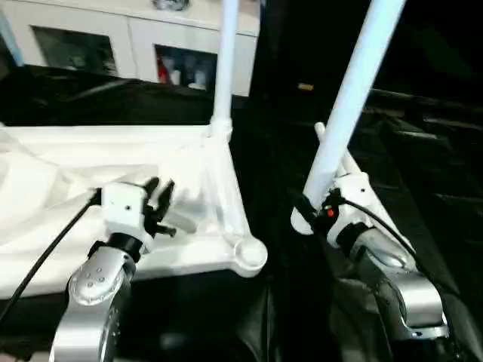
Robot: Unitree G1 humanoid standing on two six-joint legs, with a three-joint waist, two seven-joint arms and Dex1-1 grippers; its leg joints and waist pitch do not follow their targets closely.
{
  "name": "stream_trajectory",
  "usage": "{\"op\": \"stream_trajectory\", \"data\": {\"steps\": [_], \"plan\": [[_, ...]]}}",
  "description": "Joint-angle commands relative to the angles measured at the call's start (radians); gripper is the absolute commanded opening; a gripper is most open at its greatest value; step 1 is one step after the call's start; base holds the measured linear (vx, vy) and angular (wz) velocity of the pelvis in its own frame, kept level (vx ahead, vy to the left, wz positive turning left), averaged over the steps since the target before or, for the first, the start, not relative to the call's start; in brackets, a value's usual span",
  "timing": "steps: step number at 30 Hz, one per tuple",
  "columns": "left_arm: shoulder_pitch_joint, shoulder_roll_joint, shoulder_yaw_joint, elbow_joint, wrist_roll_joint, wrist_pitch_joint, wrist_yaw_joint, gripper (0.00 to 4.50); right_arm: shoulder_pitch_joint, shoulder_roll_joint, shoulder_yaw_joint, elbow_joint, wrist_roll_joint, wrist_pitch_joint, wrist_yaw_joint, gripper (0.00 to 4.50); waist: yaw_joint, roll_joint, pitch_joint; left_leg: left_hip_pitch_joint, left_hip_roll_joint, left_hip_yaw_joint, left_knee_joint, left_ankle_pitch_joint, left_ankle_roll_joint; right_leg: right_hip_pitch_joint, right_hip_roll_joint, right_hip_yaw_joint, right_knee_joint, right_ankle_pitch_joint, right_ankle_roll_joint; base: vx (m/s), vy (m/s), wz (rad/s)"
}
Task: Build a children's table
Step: Rotate table base
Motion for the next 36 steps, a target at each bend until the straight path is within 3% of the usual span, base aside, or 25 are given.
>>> {"op": "stream_trajectory", "data": {"steps": [1, 2, 3, 4, 5, 6, 8, 10, 11, 14, 15, 18, 20, 21, 22, 24, 29, 36], "plan": [[-0.046, 0.049, -0.067, 0.034, -0.032, -0.001, -0.15, 1.75, -0.028, -0.014, -0.019, 0.008, 0.002, -0.004, -0.011, 1.9, 0.001, 0.021, -0.032, 0.006, 0.019, 0.024, -0.096, -0.197, 0.067, 0.033, -0.036, 0.021, -0.082, -0.407, -0.142, -0.073, -0.038, 0.15], [-0.055, 0.057, -0.075, 0.041, -0.036, -0.002, -0.171, 1.79, -0.031, -0.014, -0.021, 0.011, 0.0, -0.002, -0.014, 1.9, -0.001, 0.023, -0.032, 0.002, 0.023, 0.023, -0.1, -0.208, 0.052, 0.036, -0.037, 0.02, -0.079, -0.407, -0.134, -0.075, -0.033, 0.07], [-0.105, 0.096, -0.108, 0.078, -0.055, 0.0, -0.263, 1.89, -0.05, -0.014, -0.028, 0.03, -0.011, 0.011, -0.028, 1.9, 0.001, 0.026, -0.031, -0.012, 0.024, 0.021, -0.105, -0.2, 0.026, 0.044, -0.04, 0.018, -0.078, -0.396, -0.119, -0.075, -0.033, 0.07], [-0.121, 0.105, -0.117, 0.088, -0.059, 0.008, -0.286, 2.14, -0.056, -0.016, -0.027, 0.037, -0.016, 0.011, -0.03, 1.9, 0.004, 0.03, -0.033, -0.006, 0.022, 0.024, -0.104, -0.213, 0.008, 0.036, -0.037, 0.016, -0.078, -0.402, -0.11, -0.077, -0.026, 0.02], [-0.143, 0.12, -0.131, 0.106, -0.06, 0.008, -0.318, 2.14, -0.065, -0.016, -0.027, 0.046, -0.021, 0.008, -0.027, 1.9, 0.003, 0.029, -0.034, -0.008, 0.023, 0.024, -0.103, -0.21, 0.003, 0.038, -0.038, 0.016, -0.076, -0.392, -0.111, -0.059, -0.026, 0.04], [-0.178, 0.134, -0.151, 0.138, -0.065, 0.011, -0.368, 2.14, -0.078, -0.018, -0.027, 0.054, -0.017, 0.016, -0.017, 1.9, 0.006, 0.039, -0.035, -0.015, 0.021, 0.025, -0.104, -0.186, -0.007, 0.045, -0.04, 0.019, -0.075, -0.377, -0.11, -0.059, -0.026, 0.04], [-0.23, 0.164, -0.191, 0.185, -0.064, 0.013, -0.461, 2.14, -0.1, -0.021, -0.028, 0.067, -0.007, 0.027, -0.003, 1.9, 0.005, 0.038, -0.036, -0.021, 0.017, 0.026, -0.103, -0.171, -0.013, 0.05, -0.04, 0.02, -0.077, -0.386, -0.1, 0.0, 0.0, 0.0], [-0.273, 0.206, -0.239, 0.222, -0.063, 0.027, -0.571, 2.14, -0.118, -0.034, -0.016, 0.086, -0.015, -0.014, 0.019, 1.9, 0.007, 0.038, -0.04, -0.024, 0.015, 0.027, -0.099, -0.142, -0.017, 0.05, -0.04, 0.023, -0.074, -0.38, -0.097, 0.0, 0.0, 0.0], [-0.294, 0.231, -0.263, 0.238, -0.067, 0.039, -0.63, 2.14, -0.125, -0.046, -0.003, 0.093, -0.018, -0.028, 0.041, 1.9, 0.006, 0.043, -0.041, -0.028, 0.015, 0.026, -0.1, -0.129, -0.021, 0.052, -0.041, 0.024, -0.068, -0.371, -0.104, 0.0, 0.0, 0.0], [-0.323, 0.258, -0.288, 0.263, -0.07, 0.046, -0.692, 2.14, -0.13, -0.06, 0.012, 0.099, -0.016, -0.027, 0.072, 1.9, 0.007, 0.042, -0.047, -0.032, 0.014, 0.03, -0.096, -0.07, -0.017, 0.06, -0.038, 0.023, -0.06, -0.274, -0.139, 0.0, 0.0, 0.0], [-0.335, 0.276, -0.304, 0.275, -0.07, 0.052, -0.728, 2.14, -0.132, -0.062, 0.014, 0.102, -0.014, -0.027, 0.075, 1.9, 0.008, 0.048, -0.049, -0.031, 0.014, 0.032, -0.096, -0.05, -0.018, 0.061, -0.036, 0.022, -0.056, -0.218, -0.166, 0.0, 0.0, 0.0], [-0.357, 0.332, -0.343, 0.311, -0.059, 0.066, -0.82, 2.14, -0.137, -0.065, 0.016, 0.107, -0.011, -0.024, 0.082, 1.9, 0.007, 0.054, -0.05, -0.029, 0.013, 0.033, -0.097, -0.041, -0.016, 0.063, -0.034, 0.02, -0.054, -0.184, -0.18, 0.0, 0.0, 0.0], [-0.371, 0.342, -0.344, 0.335, -0.069, 0.076, -0.843, 2.14, -0.136, -0.068, 0.017, 0.11, -0.015, -0.025, 0.086, 1.9, 0.007, 0.054, -0.049, -0.03, 0.013, 0.033, -0.098, -0.036, -0.018, 0.065, -0.033, 0.019, -0.051, -0.178, -0.191, 0.0, 0.0, 0.0], [-0.371, 0.342, -0.344, 0.335, -0.069, 0.076, -0.843, 2.14, -0.136, -0.068, 0.017, 0.11, -0.015, -0.025, 0.086, 1.9, 0.007, 0.06, -0.049, -0.029, 0.014, 0.034, -0.097, -0.035, -0.022, 0.067, -0.034, 0.019, -0.051, -0.168, -0.2, 0.0, 0.0, 0.0], [-0.376, 0.353, -0.352, 0.349, -0.064, 0.069, -0.858, 1.86, -0.134, -0.071, 0.018, 0.113, -0.017, -0.03, 0.089, 1.9, 0.008, 0.06, -0.048, -0.03, 0.015, 0.034, -0.098, -0.036, -0.024, 0.068, -0.035, 0.019, -0.051, -0.166, -0.206, 0.0, 0.0, 0.0], [-0.379, 0.372, -0.365, 0.365, -0.046, 0.054, -0.878, 1.75, -0.132, -0.072, 0.02, 0.115, -0.017, -0.033, 0.094, 1.9, 0.009, 0.061, -0.048, -0.029, 0.015, 0.034, -0.099, -0.038, -0.023, 0.067, -0.035, 0.019, -0.052, -0.165, -0.208, 0.0, 0.0, 0.0], [-0.389, 0.377, -0.37, 0.408, -0.023, 0.019, -0.866, 1.33, -0.13, -0.07, 0.028, 0.112, -0.02, -0.032, 0.098, 1.9, 0.009, 0.062, -0.044, -0.027, 0.017, 0.034, -0.101, -0.077, -0.028, 0.066, -0.037, 0.02, -0.06, -0.243, -0.19, 0.0, 0.0, 0.0], [-0.406, 0.383, -0.373, 0.461, 0.005, -0.027, -0.865, 0.66, -0.133, -0.067, 0.031, 0.115, -0.025, -0.036, 0.099, 1.9, 0.008, 0.064, -0.044, -0.029, 0.017, 0.032, -0.102, -0.068, -0.034, 0.066, -0.037, 0.02, -0.059, -0.238, -0.185, 0.0, 0.0, 0.0]]}}
